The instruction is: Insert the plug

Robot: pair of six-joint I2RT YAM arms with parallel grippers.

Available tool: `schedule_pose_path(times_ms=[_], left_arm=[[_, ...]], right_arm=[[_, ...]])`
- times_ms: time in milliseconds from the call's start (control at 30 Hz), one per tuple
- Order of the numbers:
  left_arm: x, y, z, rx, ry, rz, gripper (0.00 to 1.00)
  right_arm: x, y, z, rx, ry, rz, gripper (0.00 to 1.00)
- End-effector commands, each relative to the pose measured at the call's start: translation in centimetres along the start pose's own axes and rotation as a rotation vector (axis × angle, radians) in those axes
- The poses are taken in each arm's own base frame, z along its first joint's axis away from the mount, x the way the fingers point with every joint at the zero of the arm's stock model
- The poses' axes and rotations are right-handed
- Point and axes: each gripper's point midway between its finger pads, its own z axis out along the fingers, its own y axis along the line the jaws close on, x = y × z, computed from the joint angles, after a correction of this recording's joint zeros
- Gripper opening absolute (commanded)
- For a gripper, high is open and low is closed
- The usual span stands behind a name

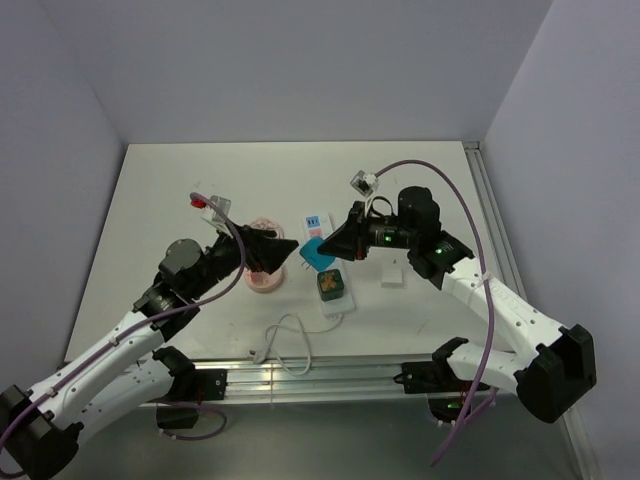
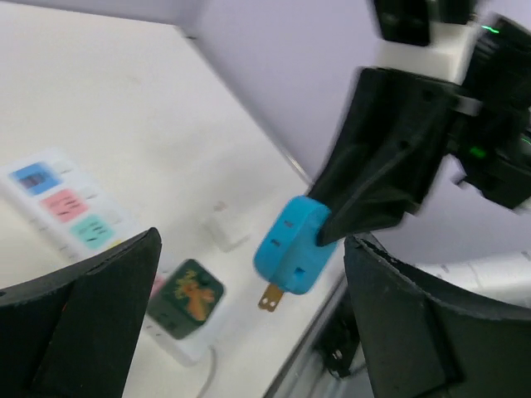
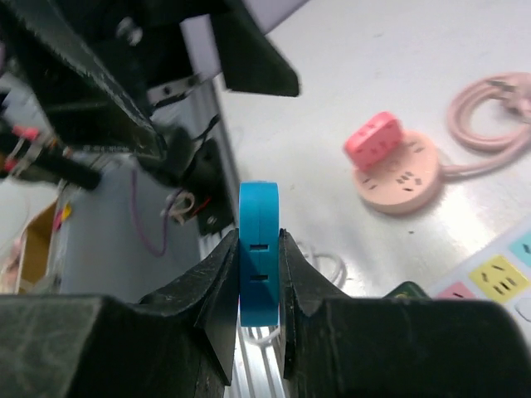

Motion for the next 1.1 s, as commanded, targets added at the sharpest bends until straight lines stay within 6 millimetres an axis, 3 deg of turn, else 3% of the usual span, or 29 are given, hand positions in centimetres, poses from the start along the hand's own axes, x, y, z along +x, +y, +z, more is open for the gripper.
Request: schedule_pose_path(times_ms=[0,100,267,567,800,1067], left_arm=[[-0.8,6.6,-1.1,-0.384,-0.049,-0.042,0.97],[-0.2,10.7,-3.0,-0.634,-0.054,-0.077,0.96],[0.5,12.9,-5.4,-0.734,-0.122,-0.108,0.97],[1.4,17.7,-7.8,-0.946,-0.096,-0.138,0.96],[1.4,20.0,-8.4,-0.939,-0.149,-0.242,0.93],[3.4,21.6,-8.5,-0.939,-0.126,-0.262,0.88]], right_arm=[[-2.2,-1.9,0.7,0.179,-0.057,0.067,0.00],[-2.4,-3.2,1.5,0.308,-0.076,0.142,0.00],[-1.1,-3.5,4.8,0.483,-0.056,0.250,0.00],[0.5,-5.5,8.1,0.715,-0.029,0.296,0.00],[2.1,-7.6,11.0,0.844,0.064,0.247,0.00],[4.6,-10.1,13.4,0.991,0.153,0.187,0.00]])
